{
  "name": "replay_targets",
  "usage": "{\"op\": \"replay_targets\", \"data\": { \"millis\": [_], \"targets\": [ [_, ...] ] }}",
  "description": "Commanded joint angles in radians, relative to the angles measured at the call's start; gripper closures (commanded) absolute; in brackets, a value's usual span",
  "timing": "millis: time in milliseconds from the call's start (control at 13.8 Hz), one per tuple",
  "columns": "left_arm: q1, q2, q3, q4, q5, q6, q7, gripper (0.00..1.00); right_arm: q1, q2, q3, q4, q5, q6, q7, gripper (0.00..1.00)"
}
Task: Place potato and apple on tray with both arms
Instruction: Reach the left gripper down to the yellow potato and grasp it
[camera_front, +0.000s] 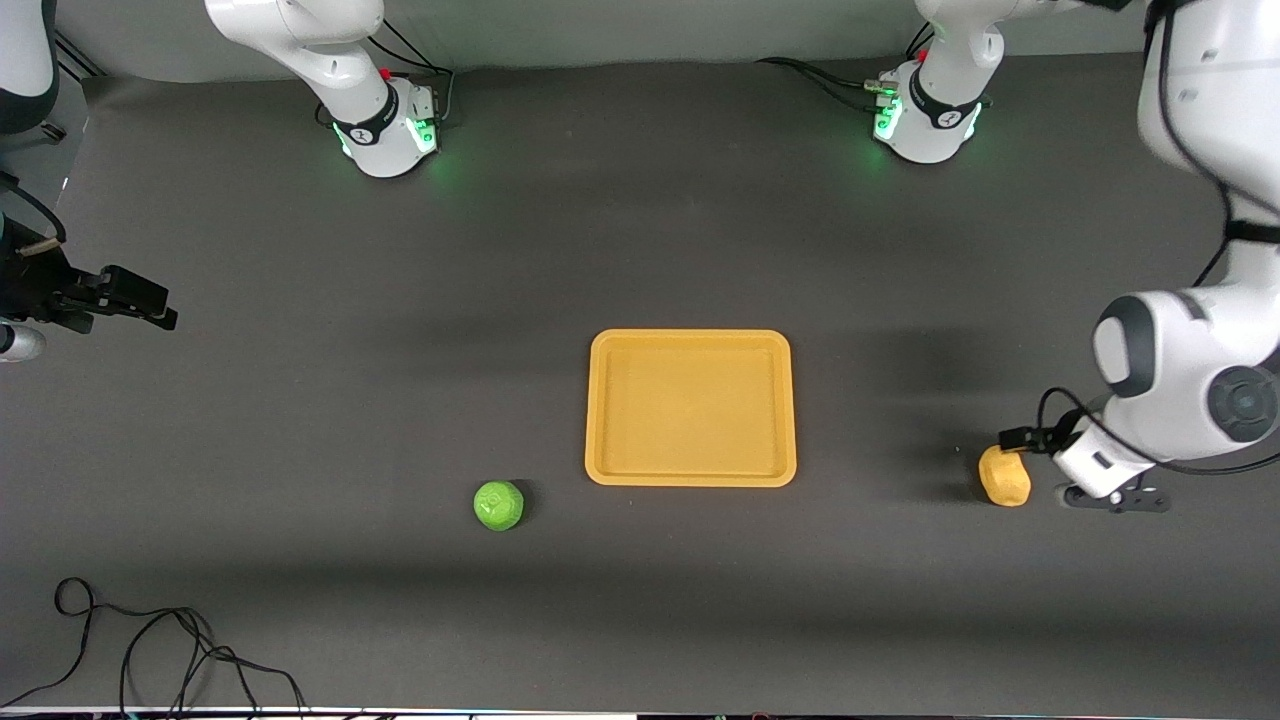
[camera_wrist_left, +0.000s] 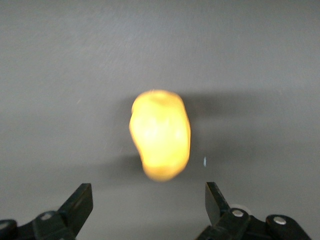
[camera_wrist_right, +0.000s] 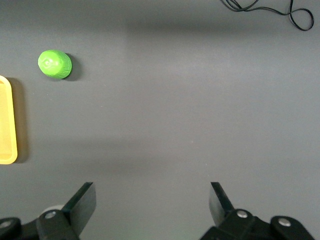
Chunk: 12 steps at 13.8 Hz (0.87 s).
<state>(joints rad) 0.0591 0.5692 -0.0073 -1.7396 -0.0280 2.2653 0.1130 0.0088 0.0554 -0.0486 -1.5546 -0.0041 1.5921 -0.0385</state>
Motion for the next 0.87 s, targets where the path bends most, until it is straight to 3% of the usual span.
{"op": "replay_targets", "data": {
  "millis": [0, 145, 217, 289, 362, 579, 796],
  "targets": [
    [-0.01, 0.052, 0.0, 0.014, -0.039, 0.112, 0.016, 0.0, -0.001, 0.021, -0.001, 0.039, -0.005, -0.018, -0.007, 0.0],
    [0.002, 0.083, -0.002, 0.019, -0.039, 0.117, 0.045, 0.01, -0.001, 0.029, -0.001, 0.048, -0.005, -0.018, -0.007, 0.0],
    [0.001, 0.093, -0.002, 0.017, -0.041, 0.119, 0.053, 0.06, -0.001, 0.03, -0.001, 0.05, -0.005, -0.018, -0.007, 0.0],
    [0.001, 0.104, 0.0, 0.017, -0.043, 0.117, 0.044, 0.3, -0.001, 0.032, -0.001, 0.05, -0.005, -0.018, -0.007, 0.0],
    [-0.001, 0.104, -0.002, 0.017, -0.052, 0.106, 0.033, 0.61, -0.001, 0.03, -0.001, 0.048, -0.005, -0.018, -0.007, 0.0],
    [-0.013, 0.062, -0.003, 0.04, -0.067, 0.051, 0.002, 0.62, -0.001, 0.03, -0.001, 0.05, -0.005, -0.018, -0.007, 0.0],
    [-0.033, -0.006, -0.037, 0.148, -0.07, -0.189, -0.085, 0.62, 0.0, 0.02, -0.002, 0.035, -0.004, -0.039, -0.007, 0.0]
  ]
}}
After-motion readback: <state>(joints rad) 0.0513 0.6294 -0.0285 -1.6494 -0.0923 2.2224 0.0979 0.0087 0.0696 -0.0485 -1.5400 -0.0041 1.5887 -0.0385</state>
